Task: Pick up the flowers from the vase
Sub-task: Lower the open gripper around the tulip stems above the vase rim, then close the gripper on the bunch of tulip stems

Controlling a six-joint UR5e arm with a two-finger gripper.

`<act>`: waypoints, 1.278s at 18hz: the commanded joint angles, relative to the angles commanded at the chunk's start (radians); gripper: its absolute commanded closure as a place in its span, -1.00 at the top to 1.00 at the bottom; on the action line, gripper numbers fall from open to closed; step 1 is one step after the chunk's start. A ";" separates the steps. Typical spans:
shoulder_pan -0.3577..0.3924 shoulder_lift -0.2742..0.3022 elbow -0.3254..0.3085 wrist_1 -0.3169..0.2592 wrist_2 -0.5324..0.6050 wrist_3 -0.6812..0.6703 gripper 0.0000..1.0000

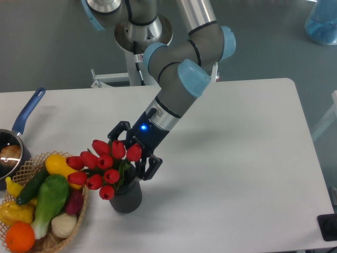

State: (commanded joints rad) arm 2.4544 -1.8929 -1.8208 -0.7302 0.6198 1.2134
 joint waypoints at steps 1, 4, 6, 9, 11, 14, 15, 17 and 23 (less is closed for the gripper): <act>0.003 0.000 -0.002 0.000 -0.005 -0.003 1.00; 0.011 0.002 -0.006 0.000 -0.012 -0.008 1.00; 0.020 0.002 -0.015 0.000 -0.032 -0.003 1.00; 0.037 0.000 -0.025 0.000 -0.081 -0.002 0.97; 0.035 -0.005 -0.023 0.000 -0.088 0.000 0.95; 0.035 -0.014 -0.017 0.000 -0.107 0.003 0.92; 0.034 -0.023 -0.015 0.002 -0.109 0.006 0.86; 0.031 -0.029 -0.015 0.002 -0.109 0.018 0.78; 0.031 -0.029 -0.012 0.000 -0.111 0.026 0.57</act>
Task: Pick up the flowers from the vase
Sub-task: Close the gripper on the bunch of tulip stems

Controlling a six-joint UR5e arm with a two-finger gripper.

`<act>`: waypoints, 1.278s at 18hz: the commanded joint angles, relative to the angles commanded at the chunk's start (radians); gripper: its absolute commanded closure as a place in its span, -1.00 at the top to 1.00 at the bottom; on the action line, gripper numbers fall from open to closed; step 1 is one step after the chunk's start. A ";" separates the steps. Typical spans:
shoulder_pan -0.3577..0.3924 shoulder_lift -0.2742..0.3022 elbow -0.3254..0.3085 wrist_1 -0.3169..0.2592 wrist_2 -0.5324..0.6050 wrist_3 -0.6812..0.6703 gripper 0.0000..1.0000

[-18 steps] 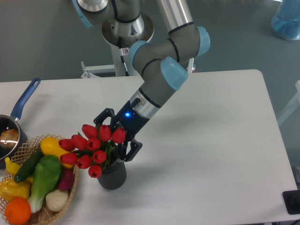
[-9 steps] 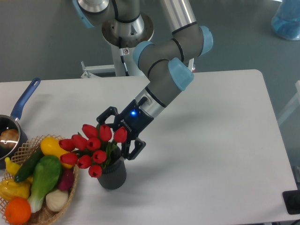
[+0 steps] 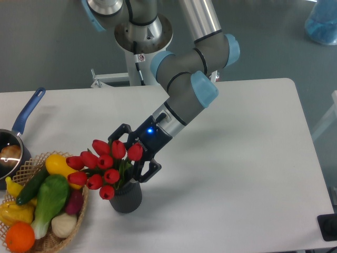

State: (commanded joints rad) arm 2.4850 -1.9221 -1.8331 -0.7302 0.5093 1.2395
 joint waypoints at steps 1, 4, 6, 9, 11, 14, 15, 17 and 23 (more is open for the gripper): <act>0.000 0.000 0.002 0.000 0.000 0.000 0.56; 0.002 0.000 0.002 0.000 0.000 0.000 0.28; 0.002 0.000 0.006 0.002 0.000 0.000 0.15; 0.002 0.000 0.005 0.000 0.002 0.000 -0.05; 0.002 0.000 0.008 0.000 0.005 0.000 -0.06; 0.002 -0.002 0.006 0.000 0.005 -0.002 -0.14; 0.002 -0.002 0.006 -0.002 0.005 -0.002 -0.17; 0.002 -0.002 0.006 -0.002 0.005 -0.002 -0.18; 0.003 0.000 0.005 -0.002 0.002 -0.008 -0.18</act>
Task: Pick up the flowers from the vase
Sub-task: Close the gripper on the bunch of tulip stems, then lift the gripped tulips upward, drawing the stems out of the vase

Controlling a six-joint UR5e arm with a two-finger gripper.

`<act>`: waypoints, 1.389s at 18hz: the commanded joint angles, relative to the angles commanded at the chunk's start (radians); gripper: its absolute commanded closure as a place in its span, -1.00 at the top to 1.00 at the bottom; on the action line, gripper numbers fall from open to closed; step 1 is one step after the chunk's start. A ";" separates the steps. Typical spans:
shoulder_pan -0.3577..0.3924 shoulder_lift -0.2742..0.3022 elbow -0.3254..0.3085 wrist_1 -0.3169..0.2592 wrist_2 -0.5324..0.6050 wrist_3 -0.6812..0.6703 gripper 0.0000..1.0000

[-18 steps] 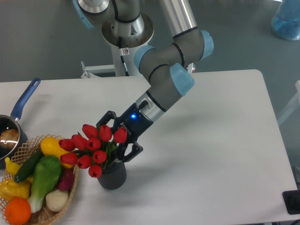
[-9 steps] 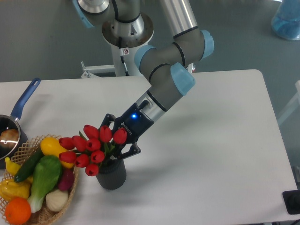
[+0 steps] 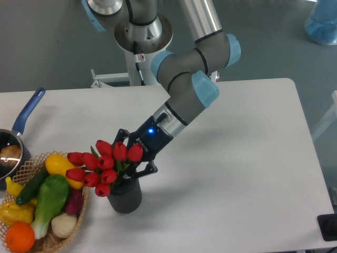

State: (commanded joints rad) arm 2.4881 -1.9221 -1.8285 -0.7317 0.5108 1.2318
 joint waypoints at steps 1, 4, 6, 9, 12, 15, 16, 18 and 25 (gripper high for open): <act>0.000 0.002 0.002 0.002 -0.002 0.000 -0.18; 0.005 0.003 0.002 0.002 -0.027 -0.003 -0.18; 0.008 0.008 0.002 0.000 -0.064 -0.005 -0.18; 0.009 0.011 0.000 0.000 -0.078 -0.006 -0.18; 0.009 0.021 -0.002 0.000 -0.086 -0.006 -0.18; 0.014 0.041 -0.002 0.000 -0.092 -0.015 -0.18; 0.015 0.051 -0.002 0.000 -0.095 -0.032 -0.18; 0.026 0.067 0.000 0.000 -0.100 -0.048 -0.18; 0.031 0.101 0.002 0.000 -0.103 -0.057 -0.18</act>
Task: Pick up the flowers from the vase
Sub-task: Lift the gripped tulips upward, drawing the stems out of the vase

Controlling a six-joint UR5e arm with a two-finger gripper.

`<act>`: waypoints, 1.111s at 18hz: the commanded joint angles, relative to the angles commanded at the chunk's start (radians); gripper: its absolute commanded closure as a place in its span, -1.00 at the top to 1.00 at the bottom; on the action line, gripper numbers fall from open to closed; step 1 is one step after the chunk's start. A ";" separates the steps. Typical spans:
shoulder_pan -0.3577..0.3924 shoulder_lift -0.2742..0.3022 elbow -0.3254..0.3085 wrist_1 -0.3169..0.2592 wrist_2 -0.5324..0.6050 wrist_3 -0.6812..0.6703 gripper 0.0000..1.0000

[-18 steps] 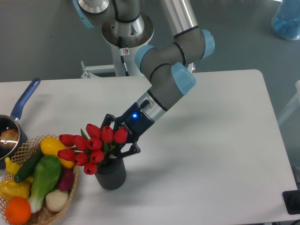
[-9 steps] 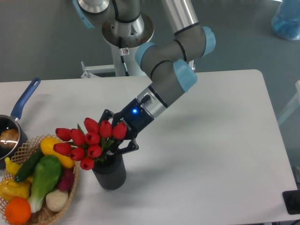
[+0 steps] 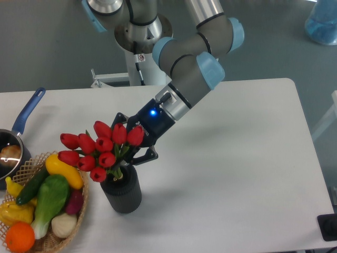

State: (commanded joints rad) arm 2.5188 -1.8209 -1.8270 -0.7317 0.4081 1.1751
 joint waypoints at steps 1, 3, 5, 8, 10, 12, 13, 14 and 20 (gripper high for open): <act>0.000 0.006 0.002 0.000 0.000 -0.018 -0.18; -0.002 0.026 0.005 0.000 0.000 -0.046 -0.18; 0.000 0.043 0.005 0.000 -0.002 -0.061 -0.18; 0.000 0.061 0.009 0.000 -0.026 -0.095 -0.18; 0.003 0.071 0.017 0.000 -0.028 -0.117 -0.18; 0.011 0.083 0.023 0.000 -0.029 -0.141 -0.18; 0.012 0.089 0.025 0.000 -0.029 -0.149 -0.18; 0.012 0.092 0.025 0.000 -0.029 -0.153 -0.18; 0.012 0.117 0.046 0.000 -0.037 -0.207 -0.18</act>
State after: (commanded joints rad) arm 2.5311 -1.7043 -1.7810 -0.7317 0.3712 0.9681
